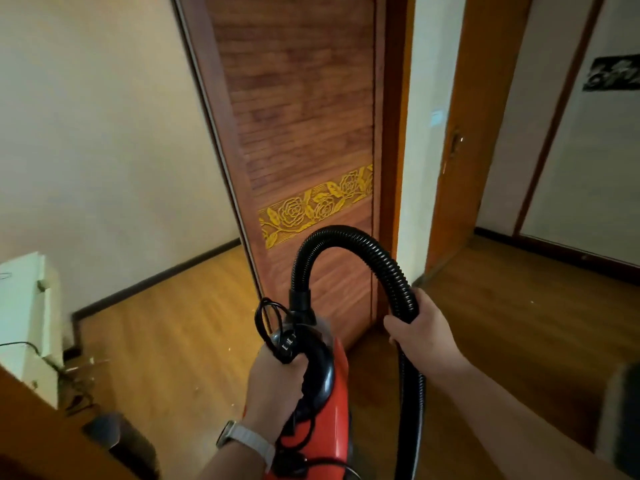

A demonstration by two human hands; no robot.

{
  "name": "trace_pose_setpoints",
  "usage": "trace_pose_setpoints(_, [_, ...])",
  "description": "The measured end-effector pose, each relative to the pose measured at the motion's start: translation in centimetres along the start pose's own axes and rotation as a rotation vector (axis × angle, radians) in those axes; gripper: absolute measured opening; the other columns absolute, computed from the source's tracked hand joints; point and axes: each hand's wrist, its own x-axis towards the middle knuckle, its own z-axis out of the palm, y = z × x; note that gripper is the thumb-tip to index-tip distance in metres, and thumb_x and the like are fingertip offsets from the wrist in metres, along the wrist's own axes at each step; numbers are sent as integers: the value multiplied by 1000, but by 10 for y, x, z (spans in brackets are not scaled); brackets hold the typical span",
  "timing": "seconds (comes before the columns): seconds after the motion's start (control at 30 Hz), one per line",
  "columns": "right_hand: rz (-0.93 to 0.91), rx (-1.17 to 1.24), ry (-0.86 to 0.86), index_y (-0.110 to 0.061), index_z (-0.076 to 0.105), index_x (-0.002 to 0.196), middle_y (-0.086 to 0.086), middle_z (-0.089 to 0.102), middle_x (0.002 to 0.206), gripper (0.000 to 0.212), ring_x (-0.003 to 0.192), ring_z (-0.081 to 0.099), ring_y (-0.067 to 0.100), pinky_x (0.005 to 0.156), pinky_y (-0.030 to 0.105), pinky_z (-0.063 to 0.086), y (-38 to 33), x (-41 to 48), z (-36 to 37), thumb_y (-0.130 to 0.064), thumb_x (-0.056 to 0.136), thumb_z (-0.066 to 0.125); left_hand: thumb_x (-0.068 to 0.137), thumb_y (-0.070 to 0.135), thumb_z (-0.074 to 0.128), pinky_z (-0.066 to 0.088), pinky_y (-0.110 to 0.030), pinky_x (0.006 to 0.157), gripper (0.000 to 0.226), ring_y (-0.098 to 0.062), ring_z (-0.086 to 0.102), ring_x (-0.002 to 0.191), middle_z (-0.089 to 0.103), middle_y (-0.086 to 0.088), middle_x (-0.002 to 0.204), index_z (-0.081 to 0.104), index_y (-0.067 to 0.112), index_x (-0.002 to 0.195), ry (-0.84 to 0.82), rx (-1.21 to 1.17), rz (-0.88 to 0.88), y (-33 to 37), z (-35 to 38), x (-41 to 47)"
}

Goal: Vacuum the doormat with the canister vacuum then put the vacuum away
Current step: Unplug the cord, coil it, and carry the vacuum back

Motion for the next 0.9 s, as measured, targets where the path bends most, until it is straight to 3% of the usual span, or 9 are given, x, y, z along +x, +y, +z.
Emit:
trace_pose_setpoints(0.13, [24, -33, 83, -34, 51, 96, 7, 66, 82, 32, 65, 64, 17, 58, 31, 57, 14, 26, -61, -11, 85, 71, 87, 8, 57, 50, -25, 43, 6, -11, 57, 42, 62, -5, 56, 62, 9, 85, -41, 10, 58, 36, 68, 15])
trace_pose_setpoints(0.33, [50, -50, 234, -35, 49, 95, 8, 65, 86, 32, 69, 65, 20, 55, 24, 55, 33, 58, -137, -14, 86, 72, 86, 6, 60, 45, -23, 42, 10, -16, 58, 43, 61, -5, 52, 66, 5, 78, -191, -37, 102, 83, 152, 42])
trace_pose_setpoints(0.53, [94, -106, 360, -32, 50, 101, 8, 65, 88, 34, 72, 66, 23, 55, 27, 57, 55, 98, -177, -9, 86, 70, 86, 8, 62, 47, -26, 42, 15, -19, 58, 42, 62, -8, 51, 67, 2, 73, -298, -55, 121, 108, 217, 90])
trace_pose_setpoints(0.7, [149, -185, 466, -29, 51, 106, 4, 64, 90, 37, 76, 66, 22, 59, 37, 61, 73, 156, -194, -6, 83, 70, 86, 6, 62, 42, -22, 37, 15, -16, 52, 35, 59, -10, 50, 64, -4, 75, -377, -67, 134, 124, 271, 150])
trace_pose_setpoints(0.9, [235, -205, 553, -25, 53, 107, 5, 64, 90, 35, 73, 64, 18, 53, 22, 53, 79, 244, -201, -6, 84, 71, 84, 2, 60, 41, -21, 37, 8, -14, 50, 36, 55, -6, 48, 62, -4, 79, -520, -89, 129, 151, 323, 241])
